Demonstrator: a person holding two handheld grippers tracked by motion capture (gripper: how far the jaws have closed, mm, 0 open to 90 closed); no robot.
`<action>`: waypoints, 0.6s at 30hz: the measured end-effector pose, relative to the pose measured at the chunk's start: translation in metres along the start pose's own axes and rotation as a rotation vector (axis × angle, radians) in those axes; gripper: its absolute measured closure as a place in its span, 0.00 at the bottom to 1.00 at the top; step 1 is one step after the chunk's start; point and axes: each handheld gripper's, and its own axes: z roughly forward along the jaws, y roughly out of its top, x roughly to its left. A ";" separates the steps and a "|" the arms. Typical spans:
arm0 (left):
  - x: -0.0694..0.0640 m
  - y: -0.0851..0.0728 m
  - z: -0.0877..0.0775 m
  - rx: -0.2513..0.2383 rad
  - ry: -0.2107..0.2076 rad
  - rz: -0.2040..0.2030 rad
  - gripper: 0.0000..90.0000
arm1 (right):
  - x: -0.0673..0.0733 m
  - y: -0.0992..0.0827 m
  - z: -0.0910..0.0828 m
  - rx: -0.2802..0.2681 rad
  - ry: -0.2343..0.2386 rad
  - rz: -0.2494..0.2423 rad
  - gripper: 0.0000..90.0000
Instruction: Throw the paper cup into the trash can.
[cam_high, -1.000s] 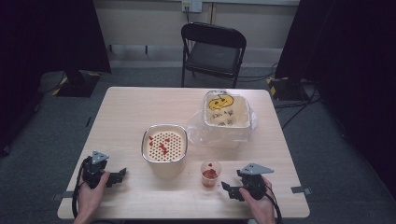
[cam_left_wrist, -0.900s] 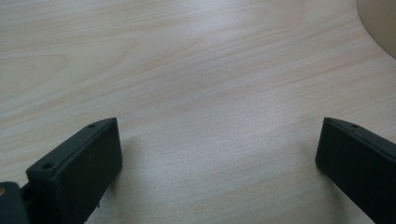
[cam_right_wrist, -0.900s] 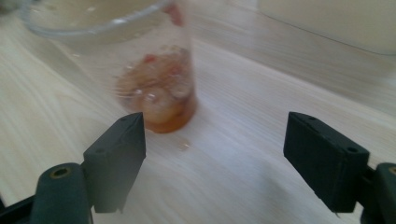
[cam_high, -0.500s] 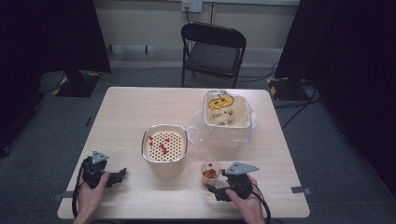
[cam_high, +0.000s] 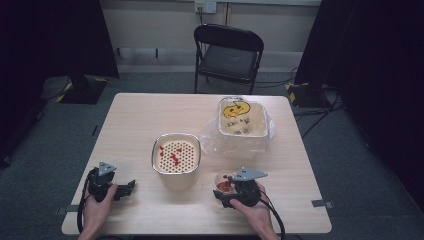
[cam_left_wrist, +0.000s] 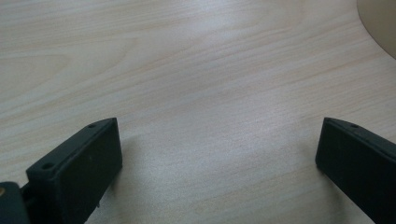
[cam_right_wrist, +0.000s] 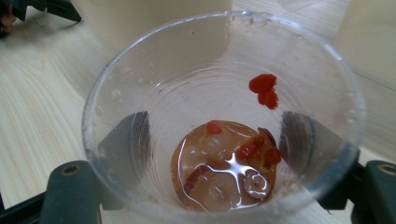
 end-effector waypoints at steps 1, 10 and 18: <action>0.000 0.000 0.000 0.001 0.000 0.001 0.00 | 0.000 0.000 0.001 0.000 -0.001 -0.007 0.31; 0.000 0.000 0.000 0.002 -0.001 0.003 0.00 | -0.001 0.002 0.000 -0.020 -0.005 -0.022 0.39; 0.000 0.000 0.000 0.002 -0.001 0.003 0.00 | -0.001 0.010 -0.008 -0.049 0.001 -0.019 0.41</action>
